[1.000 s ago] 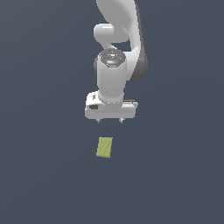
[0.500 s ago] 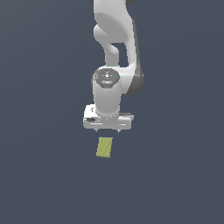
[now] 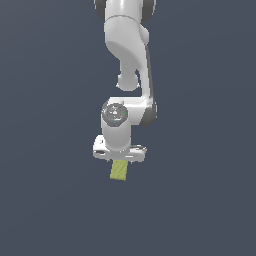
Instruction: Pick up the object and move it to a goal position.
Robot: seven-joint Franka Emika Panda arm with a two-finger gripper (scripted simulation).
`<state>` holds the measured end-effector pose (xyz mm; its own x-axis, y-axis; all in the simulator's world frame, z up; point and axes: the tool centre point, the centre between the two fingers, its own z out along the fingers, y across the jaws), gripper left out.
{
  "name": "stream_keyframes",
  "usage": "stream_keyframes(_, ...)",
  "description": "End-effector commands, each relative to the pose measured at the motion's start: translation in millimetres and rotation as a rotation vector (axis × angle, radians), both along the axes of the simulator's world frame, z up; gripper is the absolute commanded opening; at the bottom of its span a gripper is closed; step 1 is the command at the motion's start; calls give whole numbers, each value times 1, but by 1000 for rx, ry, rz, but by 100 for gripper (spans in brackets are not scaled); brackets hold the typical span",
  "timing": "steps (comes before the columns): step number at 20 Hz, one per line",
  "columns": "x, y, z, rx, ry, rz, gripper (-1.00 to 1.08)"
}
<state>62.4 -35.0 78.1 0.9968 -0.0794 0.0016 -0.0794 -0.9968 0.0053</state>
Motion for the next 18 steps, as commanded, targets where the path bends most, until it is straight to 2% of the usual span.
stream_keyframes(1, 3, -2, -9, 3, 0, -10, 100)
stream_keyframes(11, 5, -4, -21, 5, 2, -17, 100)
stream_keyframes(18, 4, -4, -52, 5, 2, -18, 100)
